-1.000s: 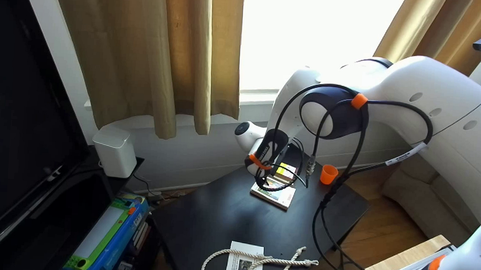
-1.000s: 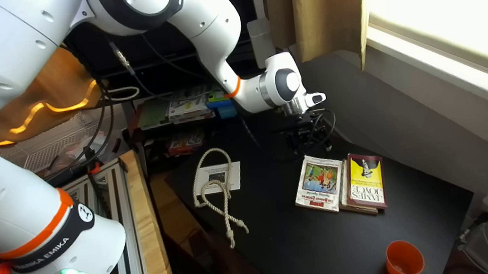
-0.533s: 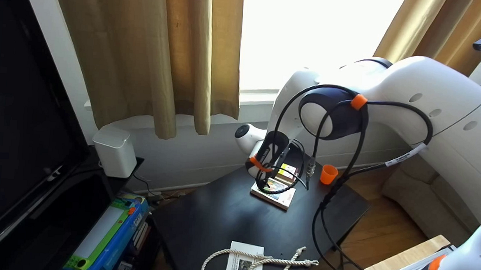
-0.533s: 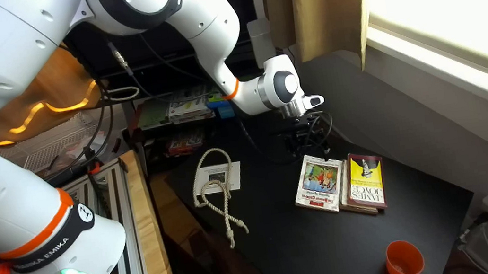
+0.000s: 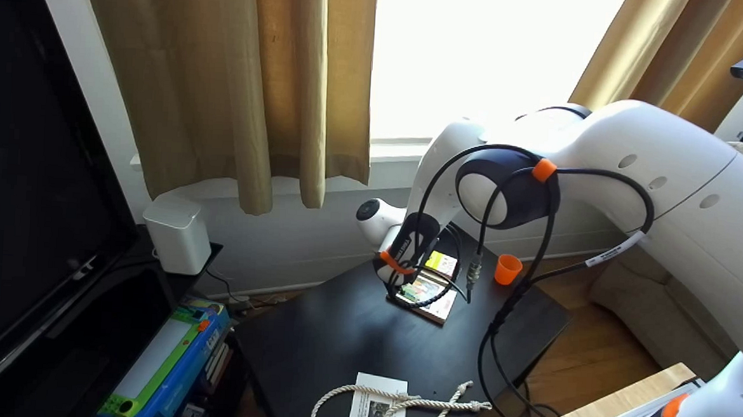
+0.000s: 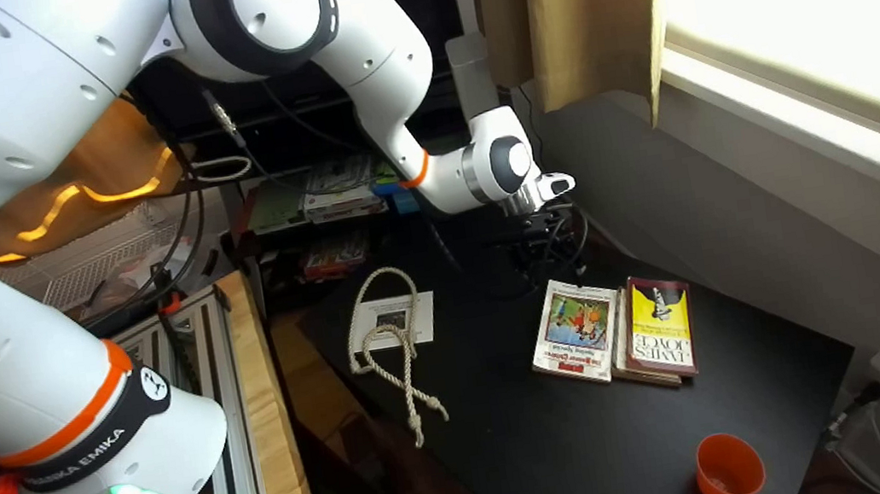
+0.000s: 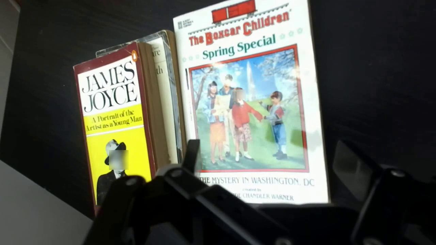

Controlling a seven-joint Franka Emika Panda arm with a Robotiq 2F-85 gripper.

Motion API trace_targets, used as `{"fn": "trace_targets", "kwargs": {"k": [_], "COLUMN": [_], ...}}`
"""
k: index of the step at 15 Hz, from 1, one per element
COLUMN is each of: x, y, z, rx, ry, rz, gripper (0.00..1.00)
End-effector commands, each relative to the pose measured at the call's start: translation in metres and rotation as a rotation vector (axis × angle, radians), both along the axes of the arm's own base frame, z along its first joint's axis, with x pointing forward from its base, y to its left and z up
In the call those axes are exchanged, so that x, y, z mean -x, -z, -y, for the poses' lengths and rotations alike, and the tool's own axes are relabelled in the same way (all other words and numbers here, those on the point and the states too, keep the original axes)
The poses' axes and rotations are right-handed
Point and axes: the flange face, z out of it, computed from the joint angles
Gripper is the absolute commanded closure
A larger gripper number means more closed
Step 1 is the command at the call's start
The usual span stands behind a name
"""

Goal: Move the top book to the right, put the yellow book on the book on the right, and then put the white book on the books on the right

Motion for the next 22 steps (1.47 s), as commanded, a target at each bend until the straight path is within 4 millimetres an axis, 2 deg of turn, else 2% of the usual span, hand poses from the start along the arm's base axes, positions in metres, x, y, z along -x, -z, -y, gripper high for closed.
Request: {"fn": "trace_targets", "kwargs": {"k": [1,9,10,11,12,14,20,22], "x": [-0.005,-0.015,-0.016,-0.017,-0.018,-0.020,-0.020,-0.021], "y": [0.023,0.048,0.049,0.051,0.052,0.054,0.054,0.048], "z": [-0.010,-0.020,-0.020,-0.019,-0.019,-0.018,-0.017,-0.015], "rx": [-0.016,-0.018,-0.017,-0.017,-0.016,-0.014,-0.020,-0.026], "ry": [-0.012,-0.043,-0.046,-0.047,-0.048,-0.047,-0.049,-0.042], "rz": [0.040,0.069,0.070,0.073,0.074,0.076,0.069,0.062], "gripper": [0.00,0.00,0.06,0.23,0.35,0.51,0.96,1.00]}}
